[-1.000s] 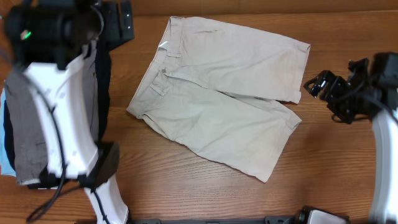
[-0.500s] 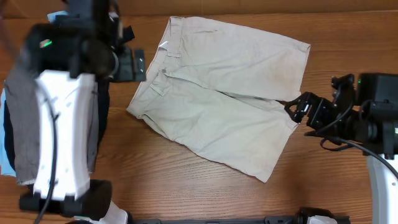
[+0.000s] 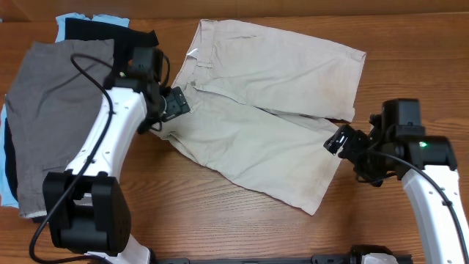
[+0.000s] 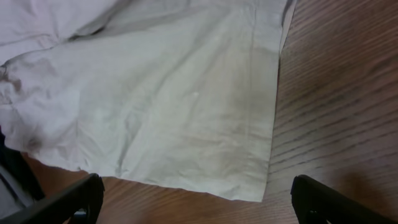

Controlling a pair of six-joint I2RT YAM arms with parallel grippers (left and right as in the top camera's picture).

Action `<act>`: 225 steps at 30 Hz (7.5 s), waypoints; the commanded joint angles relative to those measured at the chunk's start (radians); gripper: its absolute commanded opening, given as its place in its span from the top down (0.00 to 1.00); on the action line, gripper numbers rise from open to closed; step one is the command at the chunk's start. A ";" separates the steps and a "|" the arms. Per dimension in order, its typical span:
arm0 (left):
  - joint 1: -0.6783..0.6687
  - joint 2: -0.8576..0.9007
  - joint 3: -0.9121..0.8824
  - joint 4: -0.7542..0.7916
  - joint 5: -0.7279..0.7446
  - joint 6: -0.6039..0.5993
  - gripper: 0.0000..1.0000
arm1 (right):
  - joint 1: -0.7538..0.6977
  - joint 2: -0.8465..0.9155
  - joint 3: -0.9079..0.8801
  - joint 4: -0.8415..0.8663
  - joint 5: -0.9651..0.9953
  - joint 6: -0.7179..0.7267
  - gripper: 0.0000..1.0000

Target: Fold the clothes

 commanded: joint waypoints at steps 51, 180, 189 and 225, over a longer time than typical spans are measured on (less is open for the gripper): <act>0.003 0.008 -0.406 0.432 -0.070 -0.369 0.96 | 0.431 0.136 -0.361 0.190 0.063 0.503 0.20; 0.060 0.142 0.153 0.056 -0.045 0.319 0.89 | 0.139 0.680 0.323 0.692 0.059 -0.260 0.96; 0.057 0.252 0.116 0.160 -0.045 0.293 0.96 | 0.154 0.764 0.323 0.751 0.068 -0.253 0.96; 0.156 0.275 0.479 -0.201 0.093 0.322 0.13 | 0.104 0.550 0.325 0.958 0.191 -0.204 0.00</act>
